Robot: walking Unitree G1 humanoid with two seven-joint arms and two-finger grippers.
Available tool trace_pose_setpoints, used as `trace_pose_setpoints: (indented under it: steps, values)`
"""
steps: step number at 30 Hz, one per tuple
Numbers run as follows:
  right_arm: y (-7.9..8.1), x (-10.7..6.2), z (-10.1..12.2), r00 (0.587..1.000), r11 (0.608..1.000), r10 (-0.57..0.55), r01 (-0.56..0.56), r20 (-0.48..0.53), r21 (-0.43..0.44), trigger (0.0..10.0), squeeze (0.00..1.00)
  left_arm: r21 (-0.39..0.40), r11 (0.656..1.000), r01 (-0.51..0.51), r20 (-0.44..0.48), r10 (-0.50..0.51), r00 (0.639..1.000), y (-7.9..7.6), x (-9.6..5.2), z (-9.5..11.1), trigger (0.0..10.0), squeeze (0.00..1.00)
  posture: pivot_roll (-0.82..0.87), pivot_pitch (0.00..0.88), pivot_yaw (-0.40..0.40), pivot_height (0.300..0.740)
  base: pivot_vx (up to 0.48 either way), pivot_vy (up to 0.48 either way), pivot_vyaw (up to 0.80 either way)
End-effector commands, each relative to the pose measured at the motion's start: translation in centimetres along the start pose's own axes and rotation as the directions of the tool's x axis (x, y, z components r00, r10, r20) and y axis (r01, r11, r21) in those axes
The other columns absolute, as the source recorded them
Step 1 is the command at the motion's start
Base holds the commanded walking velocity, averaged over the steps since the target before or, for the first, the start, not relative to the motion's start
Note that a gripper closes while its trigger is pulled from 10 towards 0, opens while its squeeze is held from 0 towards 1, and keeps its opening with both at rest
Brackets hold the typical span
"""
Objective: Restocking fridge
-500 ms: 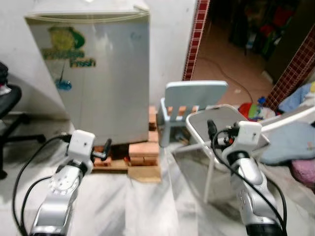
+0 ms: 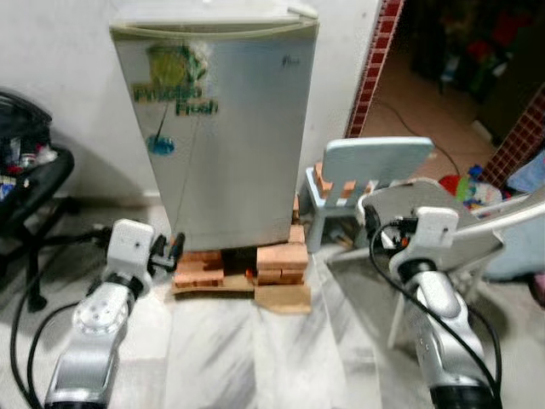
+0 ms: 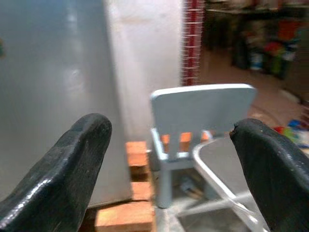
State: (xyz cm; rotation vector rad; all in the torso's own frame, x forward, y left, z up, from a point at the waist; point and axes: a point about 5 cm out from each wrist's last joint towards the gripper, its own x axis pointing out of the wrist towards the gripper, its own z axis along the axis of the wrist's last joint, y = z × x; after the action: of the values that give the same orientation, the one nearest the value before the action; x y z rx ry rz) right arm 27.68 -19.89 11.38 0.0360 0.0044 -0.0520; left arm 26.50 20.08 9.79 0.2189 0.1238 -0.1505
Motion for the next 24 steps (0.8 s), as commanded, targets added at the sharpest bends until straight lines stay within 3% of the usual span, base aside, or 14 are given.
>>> trace_pose_setpoints:
  steps: [1, 10, 20, 24]
  values:
    - [-0.8, -0.1, -0.3, 0.999, 0.999, -0.031, 0.031, -0.009, -0.011, 10.0, 0.00, -0.001, 0.999, 0.035, 0.013, -0.035, 0.999, -0.8, 0.2, 0.2, 10.0, 0.00, 0.04, 0.000, 0.005, 0.740, 0.000, 0.480, 0.00]
    - [-0.2, -0.2, -0.8, 0.999, 1.000, -0.018, 0.018, -0.027, -0.004, 10.0, 0.00, -0.027, 0.998, 0.059, 0.033, -0.058, 0.998, -1.0, 0.1, 0.4, 10.0, 0.00, 0.06, 0.000, -0.010, 0.740, 0.000, 0.480, -0.18]
    - [0.4, 0.5, -1.1, 0.998, 0.999, 0.043, -0.043, -0.051, -0.017, 10.0, 0.00, -0.039, 0.999, 0.024, 0.046, -0.022, 0.999, -1.1, 0.2, 0.3, 10.0, 0.00, 0.09, 0.000, -0.083, 0.740, 0.000, 0.480, 0.00]
    - [0.5, 0.8, -1.0, 0.998, 0.999, 0.045, -0.046, -0.053, -0.015, 10.0, 0.00, -0.044, 0.999, 0.030, 0.045, -0.028, 0.999, -1.3, 0.0, 0.2, 10.0, 0.00, 0.09, 0.000, -0.080, 0.740, 0.000, 0.480, -0.80]
